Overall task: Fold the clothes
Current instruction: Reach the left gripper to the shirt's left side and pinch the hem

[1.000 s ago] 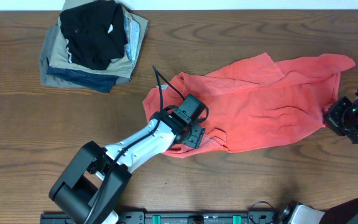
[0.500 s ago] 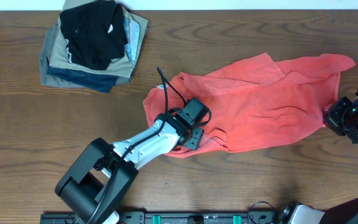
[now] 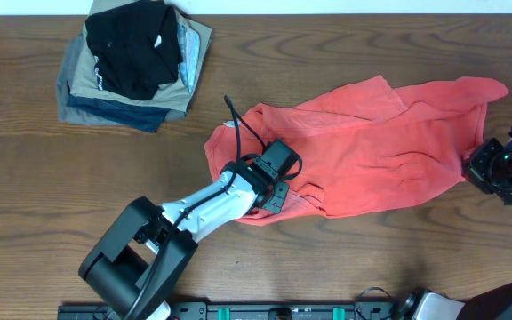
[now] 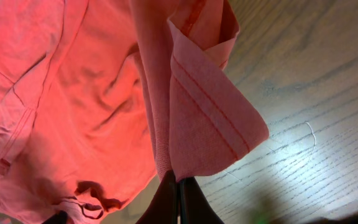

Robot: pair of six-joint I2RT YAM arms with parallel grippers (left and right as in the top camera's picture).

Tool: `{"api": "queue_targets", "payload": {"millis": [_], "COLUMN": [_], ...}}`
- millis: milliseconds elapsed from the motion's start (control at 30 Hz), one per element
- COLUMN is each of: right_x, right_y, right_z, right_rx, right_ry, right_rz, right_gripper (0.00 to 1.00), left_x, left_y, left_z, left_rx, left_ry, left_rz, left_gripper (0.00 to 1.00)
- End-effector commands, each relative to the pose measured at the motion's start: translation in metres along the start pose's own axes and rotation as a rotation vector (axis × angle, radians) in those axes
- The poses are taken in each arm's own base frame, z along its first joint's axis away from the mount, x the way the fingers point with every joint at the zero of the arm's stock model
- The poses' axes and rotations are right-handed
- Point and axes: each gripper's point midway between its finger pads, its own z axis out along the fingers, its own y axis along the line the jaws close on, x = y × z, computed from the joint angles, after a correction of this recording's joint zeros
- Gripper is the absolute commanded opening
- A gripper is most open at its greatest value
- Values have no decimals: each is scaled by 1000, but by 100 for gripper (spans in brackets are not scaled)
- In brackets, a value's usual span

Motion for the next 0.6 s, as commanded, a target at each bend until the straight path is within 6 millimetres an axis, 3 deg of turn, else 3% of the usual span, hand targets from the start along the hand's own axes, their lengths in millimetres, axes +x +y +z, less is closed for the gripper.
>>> {"api": "queue_targets", "payload": {"millis": [0,167,333,567], "right_x": [1,1,1,0], "right_y": [3,3,3,3], "right_z": [-4,-4,-4,-7], "right_rx": [-14,-14,-12,-18], "right_ry": [-15,-15,-13,-27], "right_rz": [-24,-25,-17,3], "right_gripper": [1,1,1,1], "left_x": [-11,-11,-18,-29], "left_y": [0,0,-2,-3], "left_z": [-5,-6,-19,-73], "left_rx": [-14,-14,-1,30], "left_ry": [-29,-31,-65,-168], "left_rz": [-2,-2,-21,-50], "left_gripper": [6,6,6,6]}}
